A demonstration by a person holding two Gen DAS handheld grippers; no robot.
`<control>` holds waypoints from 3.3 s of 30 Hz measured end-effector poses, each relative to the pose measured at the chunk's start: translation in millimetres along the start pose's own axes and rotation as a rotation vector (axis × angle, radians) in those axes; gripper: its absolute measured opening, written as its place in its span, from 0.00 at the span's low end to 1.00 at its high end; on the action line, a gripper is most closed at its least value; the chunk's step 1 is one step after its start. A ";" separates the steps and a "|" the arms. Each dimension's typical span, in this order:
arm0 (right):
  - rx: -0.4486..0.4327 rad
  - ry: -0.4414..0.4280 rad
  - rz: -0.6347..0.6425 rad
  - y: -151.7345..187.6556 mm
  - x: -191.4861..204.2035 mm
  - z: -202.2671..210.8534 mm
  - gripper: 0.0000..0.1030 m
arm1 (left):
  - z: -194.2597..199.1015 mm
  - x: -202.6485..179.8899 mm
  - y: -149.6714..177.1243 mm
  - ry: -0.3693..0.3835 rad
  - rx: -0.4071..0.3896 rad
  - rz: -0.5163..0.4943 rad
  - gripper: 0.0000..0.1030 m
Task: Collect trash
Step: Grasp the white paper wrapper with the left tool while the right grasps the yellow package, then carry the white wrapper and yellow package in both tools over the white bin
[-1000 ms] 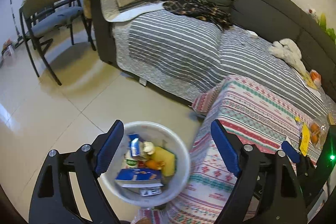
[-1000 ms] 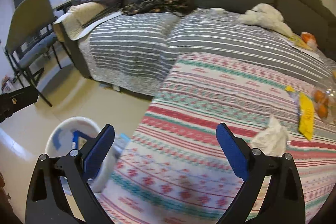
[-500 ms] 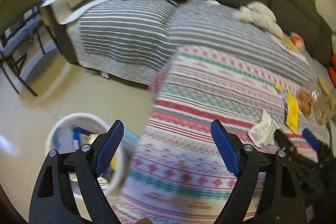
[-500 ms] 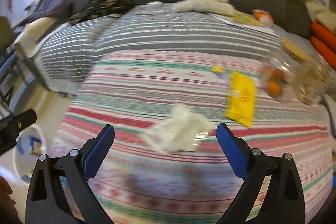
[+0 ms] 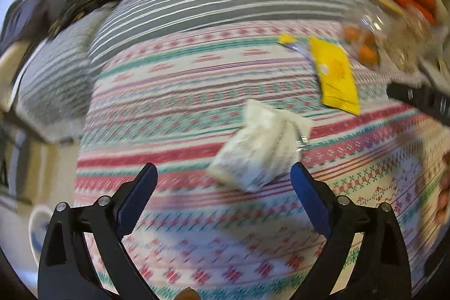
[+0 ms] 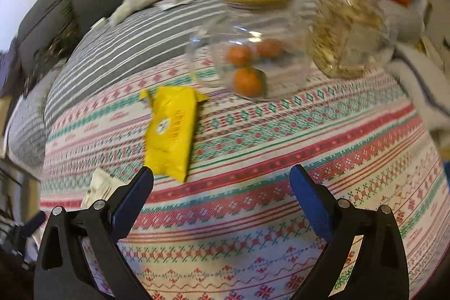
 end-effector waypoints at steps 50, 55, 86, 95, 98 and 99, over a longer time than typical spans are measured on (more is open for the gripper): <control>-0.116 -0.166 0.274 8.3 105.3 7.7 0.10 | 79.8 106.6 14.9 -0.013 -0.178 0.278 0.30; -0.135 -0.233 0.316 23.0 141.8 30.2 0.10 | 92.5 136.3 28.1 -0.055 -0.185 0.315 0.30; -0.067 -0.539 0.588 150.4 345.0 87.5 0.10 | 110.9 318.1 155.5 -0.253 0.015 0.592 0.60; -0.050 -0.573 0.624 181.5 392.7 91.3 0.10 | 135.6 351.8 165.7 -0.185 -0.034 0.722 0.63; -0.043 -0.584 0.618 184.1 401.8 93.5 0.10 | 142.2 357.3 167.3 -0.160 -0.048 0.750 0.65; -0.043 -0.584 0.623 185.3 404.9 94.6 0.10 | 145.3 359.2 167.6 -0.167 -0.056 0.752 0.65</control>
Point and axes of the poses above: each gripper's, at about its wrist camera, not at the fingertips, and z roughly against the way its jaws point, x to its left, y to its underside, the point moved 6 cm from there along -z, roughly the way its jaws point, and after that the axes turned 3 degrees about -y, right-handed, at the moved point
